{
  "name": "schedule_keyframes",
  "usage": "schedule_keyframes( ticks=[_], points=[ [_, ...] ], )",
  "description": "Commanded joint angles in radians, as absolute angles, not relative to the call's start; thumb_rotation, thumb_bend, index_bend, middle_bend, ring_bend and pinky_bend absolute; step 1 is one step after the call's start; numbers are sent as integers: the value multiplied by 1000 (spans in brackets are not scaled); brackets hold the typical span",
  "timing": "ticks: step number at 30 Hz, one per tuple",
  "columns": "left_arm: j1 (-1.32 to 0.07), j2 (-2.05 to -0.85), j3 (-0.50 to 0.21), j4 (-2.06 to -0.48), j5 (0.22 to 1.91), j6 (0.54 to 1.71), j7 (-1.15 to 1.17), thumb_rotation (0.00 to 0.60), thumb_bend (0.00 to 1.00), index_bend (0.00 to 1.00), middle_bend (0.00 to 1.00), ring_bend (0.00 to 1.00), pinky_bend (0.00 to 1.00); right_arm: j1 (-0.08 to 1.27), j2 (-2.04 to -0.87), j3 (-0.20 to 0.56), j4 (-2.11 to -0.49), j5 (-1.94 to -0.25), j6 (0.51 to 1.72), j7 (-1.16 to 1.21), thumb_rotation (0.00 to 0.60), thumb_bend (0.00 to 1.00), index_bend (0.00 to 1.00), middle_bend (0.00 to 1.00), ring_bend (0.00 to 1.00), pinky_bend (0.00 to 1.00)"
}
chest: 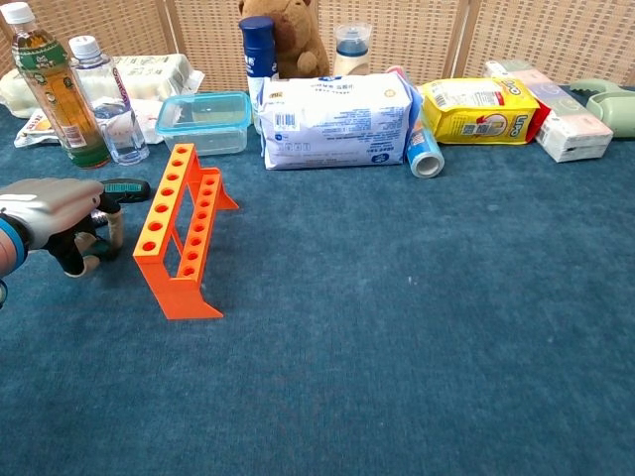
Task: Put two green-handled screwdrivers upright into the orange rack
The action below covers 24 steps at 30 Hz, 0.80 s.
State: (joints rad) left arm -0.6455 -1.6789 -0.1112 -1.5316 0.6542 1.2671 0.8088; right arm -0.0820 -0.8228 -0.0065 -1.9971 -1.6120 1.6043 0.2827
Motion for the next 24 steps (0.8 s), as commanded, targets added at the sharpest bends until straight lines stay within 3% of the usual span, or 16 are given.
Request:
schedule_keyframes(
  ticks=[1, 11, 24],
  points=[
    [-643, -1683, -114, -1529, 653, 1270, 814, 600, 442, 515, 887, 801, 827, -82, -821, -7, -1996, -1615, 1606, 288, 600, 116, 70, 277, 259, 17],
    [-629, -1643, -127, -1600, 675, 1282, 799, 600, 446, 521, 889, 801, 828, -81, -821, -8, -1991, -1617, 1606, 293, 600, 115, 70, 281, 260, 17],
    [-575, -1451, -116, -1863, 810, 1320, 706, 600, 447, 538, 889, 801, 827, -75, -832, -9, -1995, -1614, 1595, 265, 600, 115, 70, 281, 260, 17]
  ],
)
